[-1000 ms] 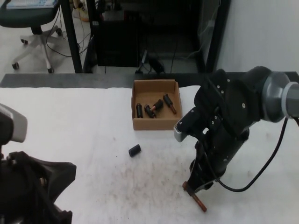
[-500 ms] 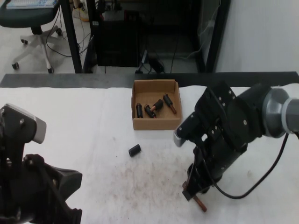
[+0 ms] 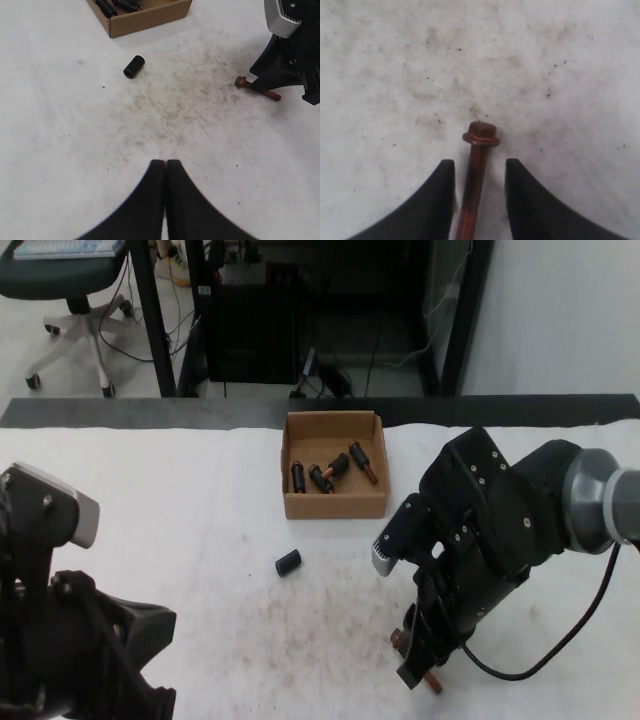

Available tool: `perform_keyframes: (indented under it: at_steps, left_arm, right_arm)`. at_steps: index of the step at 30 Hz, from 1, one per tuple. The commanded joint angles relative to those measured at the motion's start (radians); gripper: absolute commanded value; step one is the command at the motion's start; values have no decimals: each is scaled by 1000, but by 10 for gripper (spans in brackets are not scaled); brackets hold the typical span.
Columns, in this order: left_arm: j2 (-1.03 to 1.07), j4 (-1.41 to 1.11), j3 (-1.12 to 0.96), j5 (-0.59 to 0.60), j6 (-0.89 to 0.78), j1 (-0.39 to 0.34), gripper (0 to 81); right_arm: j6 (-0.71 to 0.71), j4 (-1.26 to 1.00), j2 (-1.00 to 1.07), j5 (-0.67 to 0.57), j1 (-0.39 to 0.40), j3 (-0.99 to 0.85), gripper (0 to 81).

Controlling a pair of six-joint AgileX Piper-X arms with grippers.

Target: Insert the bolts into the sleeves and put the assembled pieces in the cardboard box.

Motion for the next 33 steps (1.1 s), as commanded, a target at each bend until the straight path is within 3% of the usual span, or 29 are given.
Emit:
perform_keyframes:
  at_steps: [1,33]
  left_arm:
    - [2,-12,-3,-10,11,-5,3]
    - [2,-12,-3,-10,11,-5,3]
  right_arm:
    - [-36,-9,-4,-15,1,1,321]
    - [-45,-33,91,34,1,-1,321]
